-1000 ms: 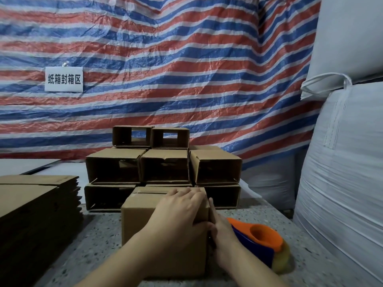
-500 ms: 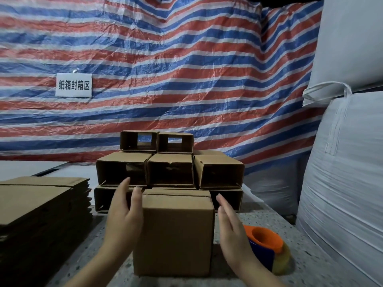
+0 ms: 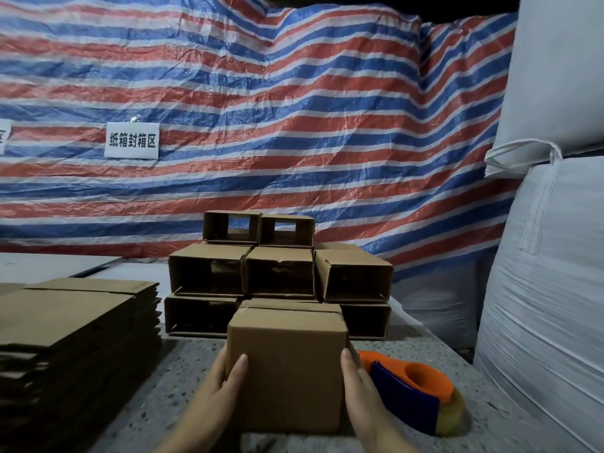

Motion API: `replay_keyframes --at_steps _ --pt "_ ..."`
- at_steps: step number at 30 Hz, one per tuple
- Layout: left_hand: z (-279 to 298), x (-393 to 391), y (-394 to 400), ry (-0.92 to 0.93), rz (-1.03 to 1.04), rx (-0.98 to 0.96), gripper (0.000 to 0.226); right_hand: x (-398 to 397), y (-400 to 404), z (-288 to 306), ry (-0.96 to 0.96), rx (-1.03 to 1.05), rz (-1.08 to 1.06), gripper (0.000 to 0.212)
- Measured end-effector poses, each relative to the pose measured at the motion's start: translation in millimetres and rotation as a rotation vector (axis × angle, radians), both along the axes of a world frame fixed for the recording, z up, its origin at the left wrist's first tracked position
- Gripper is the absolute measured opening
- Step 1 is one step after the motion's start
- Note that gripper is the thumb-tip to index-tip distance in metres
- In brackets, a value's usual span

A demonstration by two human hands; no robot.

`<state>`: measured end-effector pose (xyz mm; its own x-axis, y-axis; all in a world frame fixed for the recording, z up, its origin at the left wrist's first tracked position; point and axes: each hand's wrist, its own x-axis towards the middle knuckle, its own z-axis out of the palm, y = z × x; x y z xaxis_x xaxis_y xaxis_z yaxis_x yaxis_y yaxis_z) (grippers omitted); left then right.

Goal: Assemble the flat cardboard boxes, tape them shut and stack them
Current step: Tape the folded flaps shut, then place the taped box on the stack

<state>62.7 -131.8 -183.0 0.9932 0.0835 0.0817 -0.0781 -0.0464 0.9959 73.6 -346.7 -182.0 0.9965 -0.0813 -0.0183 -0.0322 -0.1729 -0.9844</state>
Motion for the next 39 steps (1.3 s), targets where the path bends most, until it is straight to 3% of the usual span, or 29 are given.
replay_keyframes --at_steps 3,6,9,11,15,20,26,31,39 --pt "-3 0 -4 0.023 0.002 -0.013 0.052 2 -6 -4 0.024 -0.131 0.05 0.067" --pt "14 1 -9 -0.051 0.148 -0.06 0.04 5 -12 2 -0.091 -0.055 0.095 0.041" --pt "49 3 -10 -0.12 0.243 -0.049 0.041 10 -21 26 -0.294 0.058 0.154 0.042" --pt "69 3 -10 -0.173 0.189 -0.045 0.045 10 -24 46 -0.377 0.152 0.146 0.042" --pt "94 3 -19 -0.352 0.05 0.054 0.058 16 -36 77 -0.421 0.26 -0.014 0.063" --pt "112 28 -51 -0.473 0.014 0.149 0.039 38 -57 115 -0.362 0.319 -0.207 0.041" --pt "185 97 -96 -0.506 0.063 0.081 0.043 88 -98 178 -0.557 0.255 -0.055 0.045" --pt "230 173 -133 -0.485 0.053 0.183 0.042 173 -119 217 -0.469 0.157 -0.283 0.045" --pt "225 326 -155 -0.429 0.067 0.591 0.054 317 -144 223 -0.308 0.069 -0.337 0.062"
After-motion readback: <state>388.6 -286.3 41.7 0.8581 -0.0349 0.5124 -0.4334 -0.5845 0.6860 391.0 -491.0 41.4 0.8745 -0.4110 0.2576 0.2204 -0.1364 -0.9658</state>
